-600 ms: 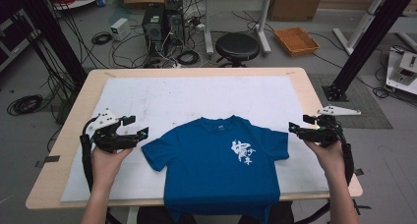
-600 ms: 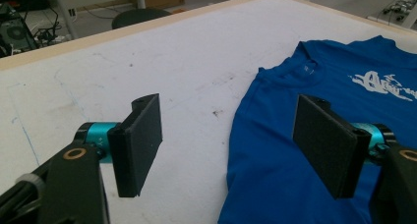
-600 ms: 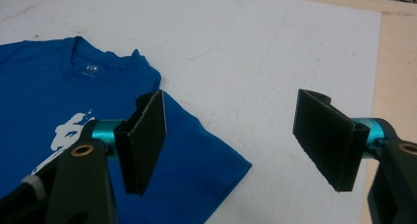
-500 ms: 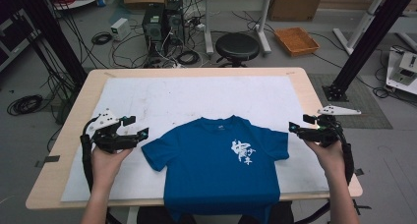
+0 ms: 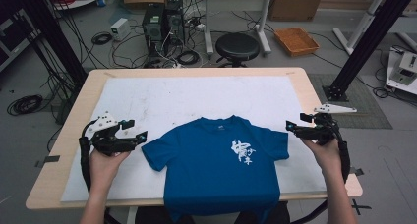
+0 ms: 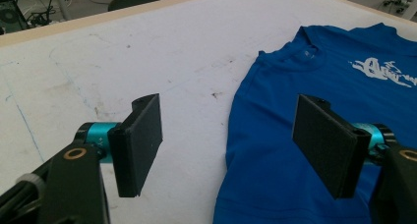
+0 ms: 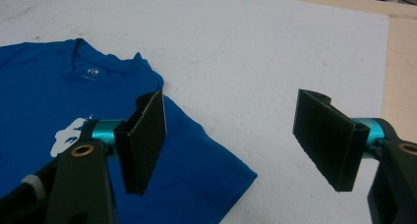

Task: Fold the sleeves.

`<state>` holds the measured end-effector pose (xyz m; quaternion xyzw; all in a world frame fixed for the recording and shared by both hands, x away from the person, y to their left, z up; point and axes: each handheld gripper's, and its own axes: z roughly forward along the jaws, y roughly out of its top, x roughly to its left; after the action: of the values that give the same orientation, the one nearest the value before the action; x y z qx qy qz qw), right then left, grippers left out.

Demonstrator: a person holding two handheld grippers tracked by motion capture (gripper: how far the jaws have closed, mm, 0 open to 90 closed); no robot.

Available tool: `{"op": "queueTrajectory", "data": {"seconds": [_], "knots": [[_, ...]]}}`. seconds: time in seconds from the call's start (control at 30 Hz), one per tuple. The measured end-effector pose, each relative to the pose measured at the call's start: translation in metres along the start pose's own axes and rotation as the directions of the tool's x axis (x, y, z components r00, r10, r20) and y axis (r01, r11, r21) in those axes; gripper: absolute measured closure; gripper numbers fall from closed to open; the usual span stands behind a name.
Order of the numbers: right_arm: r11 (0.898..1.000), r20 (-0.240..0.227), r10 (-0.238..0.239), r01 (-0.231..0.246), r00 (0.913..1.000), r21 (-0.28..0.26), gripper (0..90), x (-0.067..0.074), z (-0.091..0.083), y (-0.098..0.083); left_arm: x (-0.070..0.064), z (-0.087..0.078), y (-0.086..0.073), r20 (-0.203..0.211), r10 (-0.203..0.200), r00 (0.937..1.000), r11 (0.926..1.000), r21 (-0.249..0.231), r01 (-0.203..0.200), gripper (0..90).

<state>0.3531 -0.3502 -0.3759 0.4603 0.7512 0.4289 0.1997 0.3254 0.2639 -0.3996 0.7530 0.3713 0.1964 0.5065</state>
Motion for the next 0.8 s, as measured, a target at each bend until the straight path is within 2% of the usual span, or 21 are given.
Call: {"op": "queueTrajectory", "data": {"seconds": [0.17,0.27,0.3,0.33,0.43,0.5,0.6,0.7,0.8], "knots": [[1.000,0.001,0.002,-0.002,1.0000,-0.002,28.1,0.000,0.000,0.000,0.000,0.000,-0.001,0.004,-0.002,1.0000,1.0000,0.007,0.002,27.5],[1.000,0.003,0.002,-0.002,1.0000,-0.004,28.1,-0.001,-0.001,0.000,0.002,0.001,-0.003,0.008,-0.017,0.9998,0.9997,0.018,0.017,29.5],[1.000,0.005,0.003,-0.003,1.0000,-0.004,28.1,-0.001,-0.001,0.000,0.003,0.002,-0.004,0.005,-0.025,0.9997,0.9992,0.032,0.025,31.0],[1.000,0.005,0.002,-0.002,1.0000,-0.003,28.1,-0.002,-0.001,-0.001,0.004,0.002,-0.006,0.002,-0.038,0.9993,0.9979,0.052,0.038,36.1],[1.000,0.006,0.005,-0.005,1.0000,-0.003,28.1,-0.002,-0.001,-0.001,0.009,0.006,-0.013,-0.007,-0.082,0.9966,0.9925,0.090,0.083,38.0],[1.000,0.009,0.008,-0.008,0.9999,-0.005,28.1,-0.003,-0.002,-0.001,0.012,0.008,-0.018,-0.008,-0.114,0.9935,0.9865,0.117,0.114,45.1],[1.000,0.010,0.010,-0.010,0.9999,-0.008,28.1,-0.003,-0.003,-0.001,0.015,0.011,-0.023,-0.002,-0.132,0.9912,0.9804,0.147,0.131,50.4],[1.000,0.010,0.009,-0.009,0.9999,-0.009,28.1,-0.003,-0.004,-0.001,0.017,0.011,-0.027,0.003,-0.146,0.9893,0.9746,0.172,0.143,51.7],[1.000,0.011,0.011,-0.011,0.9999,-0.010,28.1,-0.004,-0.004,-0.001,0.018,0.012,-0.030,0.006,-0.153,0.9882,0.9692,0.196,0.149,57.9]]}}
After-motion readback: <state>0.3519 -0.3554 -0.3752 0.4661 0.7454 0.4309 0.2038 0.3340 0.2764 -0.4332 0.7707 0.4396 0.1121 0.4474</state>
